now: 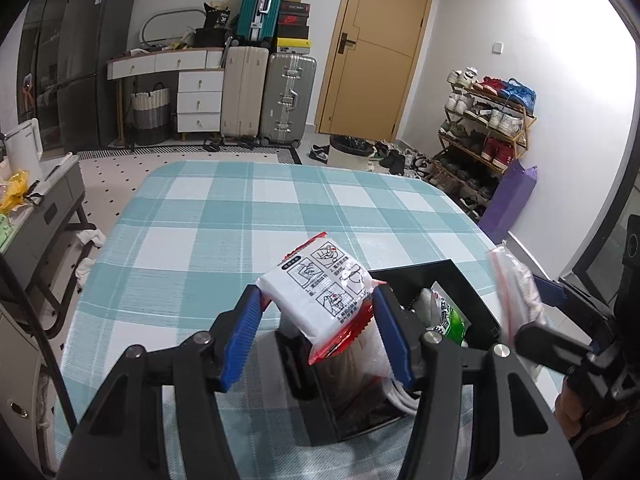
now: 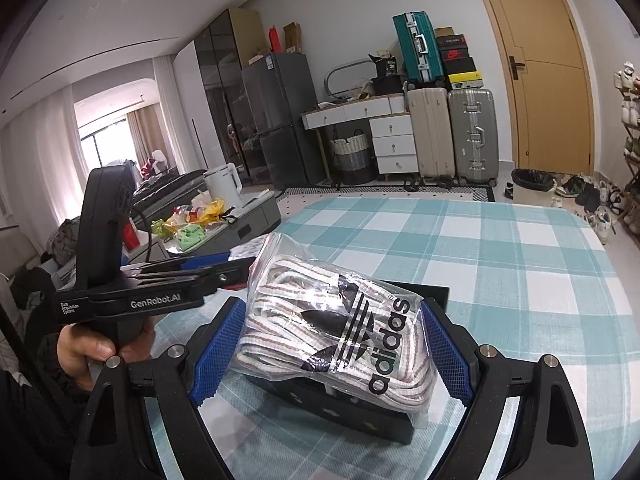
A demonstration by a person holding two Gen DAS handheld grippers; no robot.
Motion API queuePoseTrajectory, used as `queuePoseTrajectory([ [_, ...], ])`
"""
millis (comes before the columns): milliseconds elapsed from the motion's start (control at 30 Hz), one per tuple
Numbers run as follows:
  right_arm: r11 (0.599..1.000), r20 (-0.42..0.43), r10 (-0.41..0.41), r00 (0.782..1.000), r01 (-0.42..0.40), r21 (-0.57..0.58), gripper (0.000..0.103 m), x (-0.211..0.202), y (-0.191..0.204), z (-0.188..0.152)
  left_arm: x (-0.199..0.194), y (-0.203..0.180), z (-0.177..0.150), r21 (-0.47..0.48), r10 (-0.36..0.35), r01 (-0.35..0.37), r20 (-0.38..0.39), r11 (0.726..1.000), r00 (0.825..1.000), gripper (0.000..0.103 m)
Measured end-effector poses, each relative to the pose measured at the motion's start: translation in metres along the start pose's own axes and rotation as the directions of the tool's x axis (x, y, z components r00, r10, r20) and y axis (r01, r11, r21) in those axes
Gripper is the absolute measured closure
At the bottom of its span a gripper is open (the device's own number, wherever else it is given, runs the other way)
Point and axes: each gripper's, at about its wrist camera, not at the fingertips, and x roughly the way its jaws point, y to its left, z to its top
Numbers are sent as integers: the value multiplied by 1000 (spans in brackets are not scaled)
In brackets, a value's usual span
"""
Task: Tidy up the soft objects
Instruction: 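Carry the red-edged packet with left tool while right tool carries the adidas bag over the box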
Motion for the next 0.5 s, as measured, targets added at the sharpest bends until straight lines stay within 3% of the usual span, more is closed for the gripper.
queuePoseTrajectory([
  [500,1000,-54,10,998,-11,-8,15,35,-8,2,26,-17,-1,28,-50,51,-54,998,997,47],
])
